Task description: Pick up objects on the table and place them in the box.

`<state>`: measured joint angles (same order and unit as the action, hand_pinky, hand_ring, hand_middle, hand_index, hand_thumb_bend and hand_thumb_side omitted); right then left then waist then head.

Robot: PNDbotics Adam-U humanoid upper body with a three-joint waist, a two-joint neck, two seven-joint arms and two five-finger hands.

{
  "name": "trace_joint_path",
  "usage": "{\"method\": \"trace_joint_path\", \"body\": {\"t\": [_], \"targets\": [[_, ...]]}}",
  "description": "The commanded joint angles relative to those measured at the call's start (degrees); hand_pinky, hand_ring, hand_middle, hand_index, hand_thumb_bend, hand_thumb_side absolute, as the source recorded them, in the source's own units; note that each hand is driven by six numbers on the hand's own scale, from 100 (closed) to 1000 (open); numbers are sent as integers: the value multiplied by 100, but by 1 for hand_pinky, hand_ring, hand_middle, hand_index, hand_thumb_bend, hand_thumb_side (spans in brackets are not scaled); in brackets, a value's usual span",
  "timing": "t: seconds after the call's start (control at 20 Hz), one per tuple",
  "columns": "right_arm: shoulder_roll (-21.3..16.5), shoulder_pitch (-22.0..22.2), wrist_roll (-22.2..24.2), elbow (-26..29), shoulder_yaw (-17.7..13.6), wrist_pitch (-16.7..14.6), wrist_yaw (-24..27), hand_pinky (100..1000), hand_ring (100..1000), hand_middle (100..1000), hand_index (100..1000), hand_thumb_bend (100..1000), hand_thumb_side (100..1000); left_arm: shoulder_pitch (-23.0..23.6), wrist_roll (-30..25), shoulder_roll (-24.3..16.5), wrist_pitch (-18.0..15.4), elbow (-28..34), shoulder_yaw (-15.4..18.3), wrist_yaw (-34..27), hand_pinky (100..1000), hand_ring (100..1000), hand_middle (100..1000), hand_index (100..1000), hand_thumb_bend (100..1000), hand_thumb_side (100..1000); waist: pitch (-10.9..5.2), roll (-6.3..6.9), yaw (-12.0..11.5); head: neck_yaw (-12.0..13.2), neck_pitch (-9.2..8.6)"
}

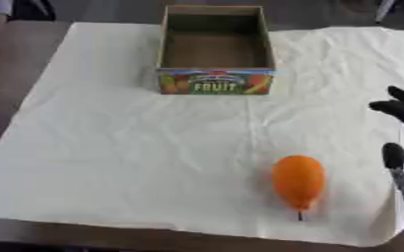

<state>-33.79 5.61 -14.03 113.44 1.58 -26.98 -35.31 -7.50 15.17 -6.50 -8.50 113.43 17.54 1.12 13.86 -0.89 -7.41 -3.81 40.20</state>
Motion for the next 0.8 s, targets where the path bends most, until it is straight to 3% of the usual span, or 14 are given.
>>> {"method": "trace_joint_path", "body": {"t": [0.05, 0.6, 0.8], "targets": [[-375, -31, 7, 115, 84, 99, -294, 912, 1000, 813, 941, 100, 1000, -9, -26, -120, 5, 117, -16, -2, 321, 354, 612, 724, 100, 669, -84, -9, -7, -32, -39], [-1314, -168, 272, 115, 465, 636, -767, 936, 1000, 816, 970, 382, 1000, -8, -77, -123, 16, 117, -48, -18, 321, 355, 613, 723, 100, 672, -68, -42, -61, -147, 39], [-1465, -210, 711, 115, 577, 753, -678, 967, 1000, 838, 1000, 490, 866, -14, -94, -116, 22, 117, -60, -26, 320, 355, 614, 723, 100, 673, -54, -61, -90, -362, 94]]}}
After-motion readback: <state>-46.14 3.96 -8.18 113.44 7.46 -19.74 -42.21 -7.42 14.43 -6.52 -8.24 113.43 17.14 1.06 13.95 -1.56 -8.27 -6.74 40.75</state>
